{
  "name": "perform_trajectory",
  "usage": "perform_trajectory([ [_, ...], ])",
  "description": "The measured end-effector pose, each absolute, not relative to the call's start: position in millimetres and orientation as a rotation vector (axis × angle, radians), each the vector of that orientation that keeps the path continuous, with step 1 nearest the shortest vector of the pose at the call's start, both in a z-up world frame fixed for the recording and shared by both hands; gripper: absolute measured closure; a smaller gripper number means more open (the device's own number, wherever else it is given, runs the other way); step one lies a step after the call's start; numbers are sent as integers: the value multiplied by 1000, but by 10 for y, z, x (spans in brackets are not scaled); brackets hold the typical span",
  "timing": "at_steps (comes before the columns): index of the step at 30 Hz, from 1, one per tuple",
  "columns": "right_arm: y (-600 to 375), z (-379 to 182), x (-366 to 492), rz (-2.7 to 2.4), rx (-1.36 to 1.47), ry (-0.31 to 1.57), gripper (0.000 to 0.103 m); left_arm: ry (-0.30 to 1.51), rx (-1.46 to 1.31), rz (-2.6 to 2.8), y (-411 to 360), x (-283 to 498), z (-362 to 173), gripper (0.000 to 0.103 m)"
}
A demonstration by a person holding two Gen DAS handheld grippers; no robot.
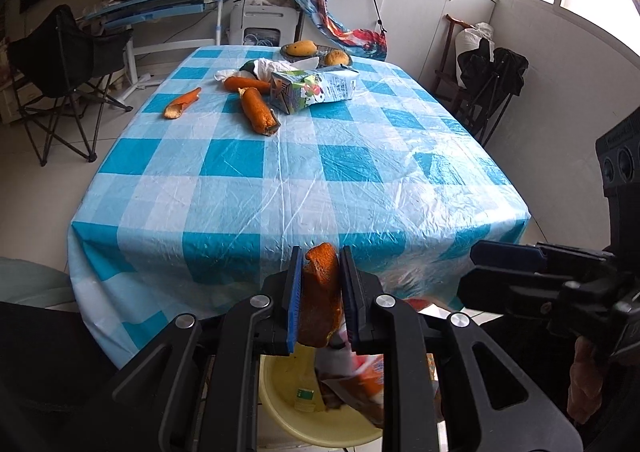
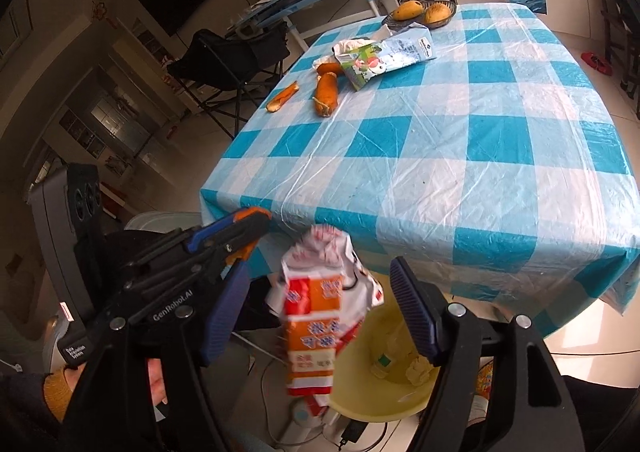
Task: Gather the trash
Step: 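Drop the snack wrapper into the yellow basin while the left gripper carries the peel over it, then open the left gripper over the yellow basin to release the peel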
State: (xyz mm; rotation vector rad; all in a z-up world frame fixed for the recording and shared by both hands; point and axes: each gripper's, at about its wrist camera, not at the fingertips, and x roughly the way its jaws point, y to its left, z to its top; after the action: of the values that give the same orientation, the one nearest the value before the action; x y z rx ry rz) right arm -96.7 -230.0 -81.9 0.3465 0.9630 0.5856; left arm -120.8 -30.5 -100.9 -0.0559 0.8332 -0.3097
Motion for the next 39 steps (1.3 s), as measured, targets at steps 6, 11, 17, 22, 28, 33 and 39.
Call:
perform_trajectory([
  [6,-2364,-707,-1012,557,356,891,29,869,-45,-343,-352,-1323,-1055,86],
  [11,-2398,-698,-1004,505,335,864,28,1000,13,-420,-520,-1387,-1242,79],
  [17,-2471,-672,-1029,461,351,823,27,928,102,-376,-599,-1531,-1173,44],
  [22,-2494,-720,-1022,430,353,827,26,845,36,-255,-365,-1527,-1038,24],
  [28,-2476,-782,-1003,419,344,837,25,823,-70,-111,-50,-1411,-986,20],
  [33,-2459,-792,-962,422,364,837,25,777,-131,-75,121,-1216,-810,17],
  [39,-2393,-698,-797,437,338,833,24,759,-166,-53,252,-760,-531,16],
])
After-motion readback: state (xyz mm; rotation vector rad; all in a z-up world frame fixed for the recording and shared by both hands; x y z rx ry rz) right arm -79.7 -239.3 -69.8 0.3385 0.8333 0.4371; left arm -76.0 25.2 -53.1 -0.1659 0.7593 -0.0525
